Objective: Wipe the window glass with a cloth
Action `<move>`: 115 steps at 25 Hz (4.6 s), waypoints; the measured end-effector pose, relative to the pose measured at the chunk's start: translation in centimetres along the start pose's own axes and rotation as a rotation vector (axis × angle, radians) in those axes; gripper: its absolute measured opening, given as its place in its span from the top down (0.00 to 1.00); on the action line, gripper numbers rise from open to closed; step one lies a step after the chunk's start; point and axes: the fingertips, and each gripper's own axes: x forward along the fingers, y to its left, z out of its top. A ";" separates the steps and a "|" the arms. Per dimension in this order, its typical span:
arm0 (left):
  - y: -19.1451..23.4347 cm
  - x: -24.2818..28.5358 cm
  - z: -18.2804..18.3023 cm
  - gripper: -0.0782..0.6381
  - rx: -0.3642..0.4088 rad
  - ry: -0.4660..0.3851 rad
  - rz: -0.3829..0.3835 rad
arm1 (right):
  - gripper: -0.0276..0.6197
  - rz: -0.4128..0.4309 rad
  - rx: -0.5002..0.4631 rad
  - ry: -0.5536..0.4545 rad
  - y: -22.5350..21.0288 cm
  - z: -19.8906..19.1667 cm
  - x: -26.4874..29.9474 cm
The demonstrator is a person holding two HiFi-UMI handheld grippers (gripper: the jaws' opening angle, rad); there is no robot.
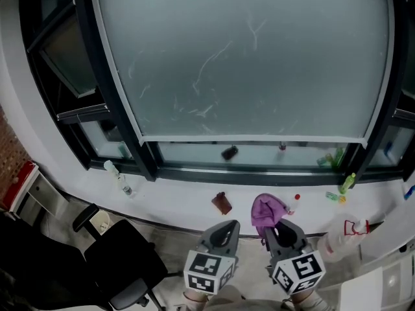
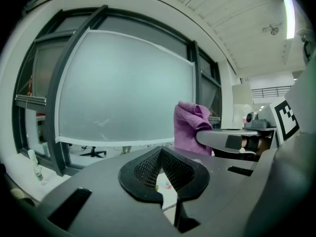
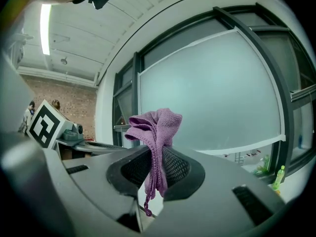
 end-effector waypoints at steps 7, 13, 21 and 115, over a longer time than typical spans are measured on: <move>2.0 1.5 -0.1 0.88 -0.006 0.006 0.019 | 0.88 0.014 0.028 -0.030 -1.1 -0.9 2.2; 5.0 4.1 0.7 0.88 -0.013 -0.010 0.031 | 0.88 0.006 0.019 -0.017 -2.4 -0.6 5.5; 10.8 10.2 2.4 0.88 -0.016 -0.009 0.019 | 0.88 -0.003 -0.024 -0.057 -5.6 1.4 13.5; 32.1 42.1 20.9 0.88 0.016 -0.074 -0.017 | 0.88 -0.364 -0.308 -0.267 -37.1 37.5 46.6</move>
